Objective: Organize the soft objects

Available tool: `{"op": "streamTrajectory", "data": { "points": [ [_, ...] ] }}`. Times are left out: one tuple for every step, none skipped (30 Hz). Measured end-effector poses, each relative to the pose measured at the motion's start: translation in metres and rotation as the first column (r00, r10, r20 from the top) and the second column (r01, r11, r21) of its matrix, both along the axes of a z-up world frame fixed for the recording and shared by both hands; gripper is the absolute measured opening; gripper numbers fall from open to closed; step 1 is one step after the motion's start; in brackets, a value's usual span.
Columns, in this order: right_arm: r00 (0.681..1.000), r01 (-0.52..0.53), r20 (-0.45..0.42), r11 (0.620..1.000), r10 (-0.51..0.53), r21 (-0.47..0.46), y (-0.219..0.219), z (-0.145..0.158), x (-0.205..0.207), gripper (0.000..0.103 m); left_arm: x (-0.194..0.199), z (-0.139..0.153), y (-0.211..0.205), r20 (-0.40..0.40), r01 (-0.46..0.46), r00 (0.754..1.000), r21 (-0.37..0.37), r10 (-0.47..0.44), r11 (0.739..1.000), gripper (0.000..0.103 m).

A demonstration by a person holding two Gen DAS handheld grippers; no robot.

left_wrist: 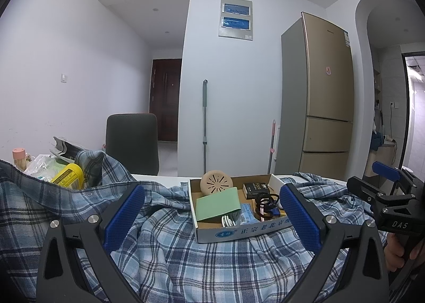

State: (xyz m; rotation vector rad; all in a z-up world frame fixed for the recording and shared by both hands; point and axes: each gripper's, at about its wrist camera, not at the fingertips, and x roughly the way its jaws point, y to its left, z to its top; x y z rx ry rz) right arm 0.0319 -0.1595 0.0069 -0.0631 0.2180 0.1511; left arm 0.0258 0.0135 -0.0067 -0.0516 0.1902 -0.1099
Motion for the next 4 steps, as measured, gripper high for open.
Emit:
{"op": "streamTrajectory", "data": {
  "points": [
    [1.000,0.000,0.000,1.000,0.000,0.000,0.0000,0.0000,-0.0001,0.103,0.0000,0.0001,-0.0001,0.000,0.000,1.000,0.000,0.000,1.000,0.103],
    [1.000,0.000,0.001,1.000,0.000,0.000,-0.0001,0.0001,-0.0003,0.103,0.0000,-0.0001,0.0000,0.000,0.000,1.000,0.000,0.000,1.000,0.103],
    [1.000,0.000,0.000,1.000,0.000,0.000,0.0000,0.0000,0.0000,0.103,0.0001,0.0000,-0.0001,0.000,0.000,1.000,0.000,0.000,1.000,0.103],
    [1.000,0.000,0.000,1.000,0.000,0.000,0.0000,0.0000,0.0000,0.103,0.0001,-0.0001,0.0000,-0.001,0.000,1.000,0.001,0.000,1.000,0.103]
  ]
}}
